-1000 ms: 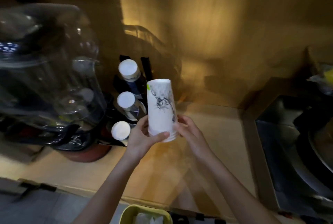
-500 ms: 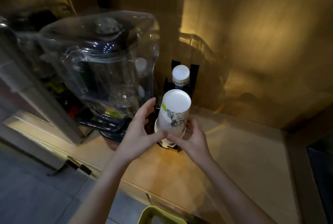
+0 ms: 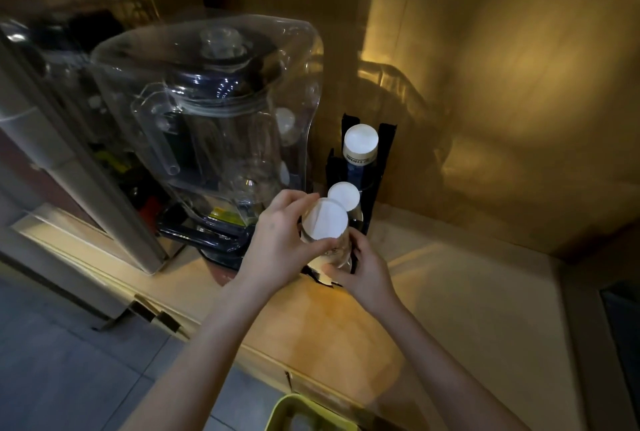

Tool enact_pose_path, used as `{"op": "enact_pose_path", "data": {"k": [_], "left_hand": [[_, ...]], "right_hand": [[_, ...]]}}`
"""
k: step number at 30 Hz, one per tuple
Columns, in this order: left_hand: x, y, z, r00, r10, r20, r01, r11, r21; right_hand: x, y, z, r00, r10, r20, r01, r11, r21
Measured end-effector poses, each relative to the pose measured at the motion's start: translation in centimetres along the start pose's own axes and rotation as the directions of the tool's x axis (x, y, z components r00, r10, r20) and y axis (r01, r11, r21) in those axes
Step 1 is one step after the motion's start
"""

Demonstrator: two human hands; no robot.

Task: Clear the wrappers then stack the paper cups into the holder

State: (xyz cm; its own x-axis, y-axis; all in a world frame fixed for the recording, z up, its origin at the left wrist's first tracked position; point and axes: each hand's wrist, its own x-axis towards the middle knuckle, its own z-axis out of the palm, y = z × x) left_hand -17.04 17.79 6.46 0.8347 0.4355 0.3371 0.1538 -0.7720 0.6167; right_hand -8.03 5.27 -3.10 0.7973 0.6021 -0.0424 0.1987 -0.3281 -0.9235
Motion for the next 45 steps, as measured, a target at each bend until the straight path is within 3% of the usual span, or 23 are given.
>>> {"op": "enact_pose_path", "data": {"k": [4, 10, 18, 34, 40, 45], "left_hand": [[-0.1, -0.8, 1.1, 1.000, -0.014, -0.002, 0.014, 1.000, -0.022], [-0.2, -1.7, 2.8, 0.999, -0.043, 0.029, 0.045, 0.997, -0.063], [-0.4, -3.1, 5.3, 0.992, -0.096, 0.084, 0.099, 0.995, -0.030], [-1.0, -3.7, 7.0, 0.974, -0.143, 0.178, 0.132, 0.989, 0.072], [-0.7, -2.9, 6.7, 0.953, -0.171, 0.251, 0.137, 0.979, 0.148], [2.2, -0.4, 4.7, 0.945, -0.142, 0.295, 0.091, 0.980, 0.179]], "right_hand": [[0.1, 0.1, -0.3, 1.000, -0.002, -0.020, 0.002, 1.000, -0.001], [-0.1, -0.3, -0.8, 0.983, -0.124, -0.138, 0.117, 0.991, -0.063], [0.4, -0.4, -0.5, 0.965, -0.227, -0.131, 0.202, 0.962, -0.185], [0.6, 0.7, -0.3, 0.987, -0.158, 0.004, 0.151, 0.935, -0.321], [1.1, -0.1, -1.1, 0.998, -0.047, 0.042, 0.056, 0.966, -0.251], [0.9, -4.1, -4.6, 0.996, -0.041, -0.080, 0.039, 0.999, -0.031]]}}
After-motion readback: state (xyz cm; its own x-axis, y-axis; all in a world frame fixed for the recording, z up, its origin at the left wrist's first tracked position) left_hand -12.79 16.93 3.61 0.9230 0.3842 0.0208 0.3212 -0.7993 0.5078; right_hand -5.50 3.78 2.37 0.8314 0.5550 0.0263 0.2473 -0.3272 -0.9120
